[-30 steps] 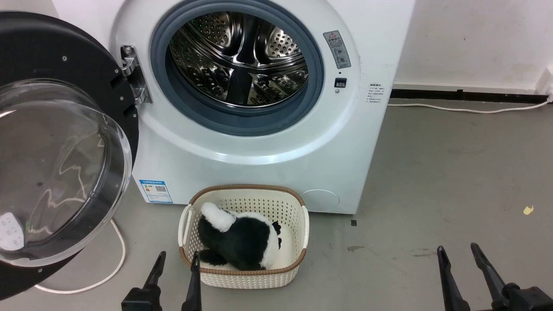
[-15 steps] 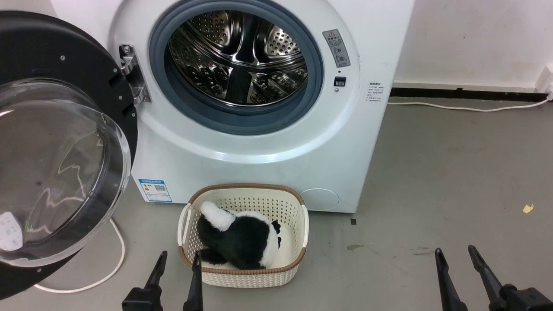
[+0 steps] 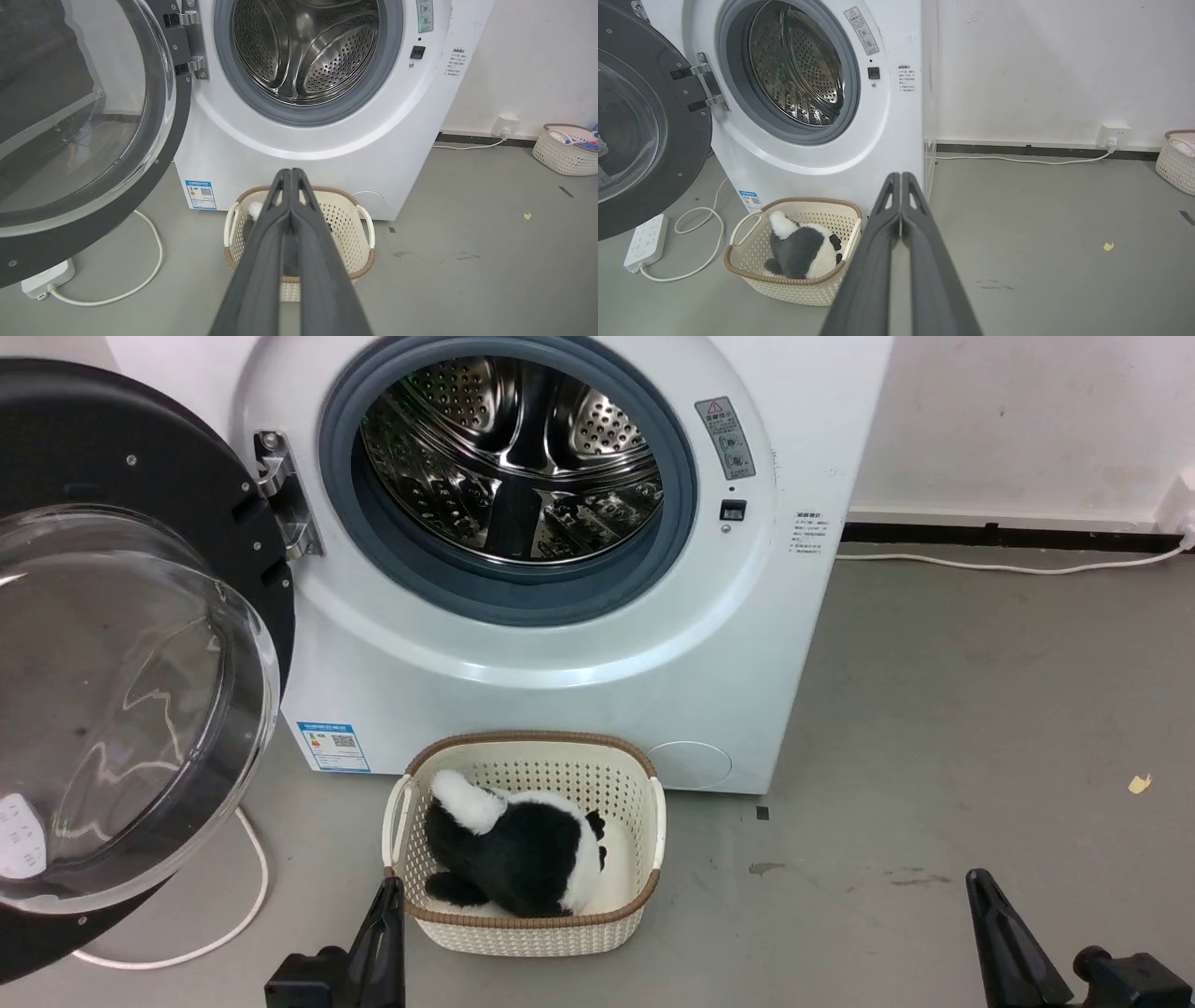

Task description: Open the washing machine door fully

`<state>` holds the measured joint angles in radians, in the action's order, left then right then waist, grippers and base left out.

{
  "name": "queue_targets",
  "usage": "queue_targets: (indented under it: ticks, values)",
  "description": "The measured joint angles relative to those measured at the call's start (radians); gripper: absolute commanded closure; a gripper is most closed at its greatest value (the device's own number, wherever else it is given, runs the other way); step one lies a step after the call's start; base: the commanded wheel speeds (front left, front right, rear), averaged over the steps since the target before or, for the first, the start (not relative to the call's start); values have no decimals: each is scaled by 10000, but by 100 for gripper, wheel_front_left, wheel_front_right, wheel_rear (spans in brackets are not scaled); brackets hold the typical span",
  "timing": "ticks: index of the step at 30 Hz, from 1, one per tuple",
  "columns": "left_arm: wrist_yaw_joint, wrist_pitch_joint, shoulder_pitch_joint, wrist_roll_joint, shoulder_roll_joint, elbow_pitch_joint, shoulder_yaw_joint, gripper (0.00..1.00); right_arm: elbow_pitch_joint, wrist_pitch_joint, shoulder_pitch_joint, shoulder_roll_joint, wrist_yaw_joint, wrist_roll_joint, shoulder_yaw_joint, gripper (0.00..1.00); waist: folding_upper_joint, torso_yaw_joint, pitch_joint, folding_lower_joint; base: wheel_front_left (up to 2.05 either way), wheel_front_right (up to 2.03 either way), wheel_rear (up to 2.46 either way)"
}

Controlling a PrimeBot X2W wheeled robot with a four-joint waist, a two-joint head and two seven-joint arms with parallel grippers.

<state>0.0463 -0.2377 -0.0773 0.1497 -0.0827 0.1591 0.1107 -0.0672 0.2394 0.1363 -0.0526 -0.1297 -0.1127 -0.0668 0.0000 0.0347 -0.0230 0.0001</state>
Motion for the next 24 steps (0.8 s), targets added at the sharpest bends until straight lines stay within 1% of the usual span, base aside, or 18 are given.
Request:
queue_targets:
  ticks: [24]
  values:
    - [-69,468,50,-305,50,-303,-251,100,109,-456,-205,0,-2,249,127,100,0,-71,47,0,0,0,0]
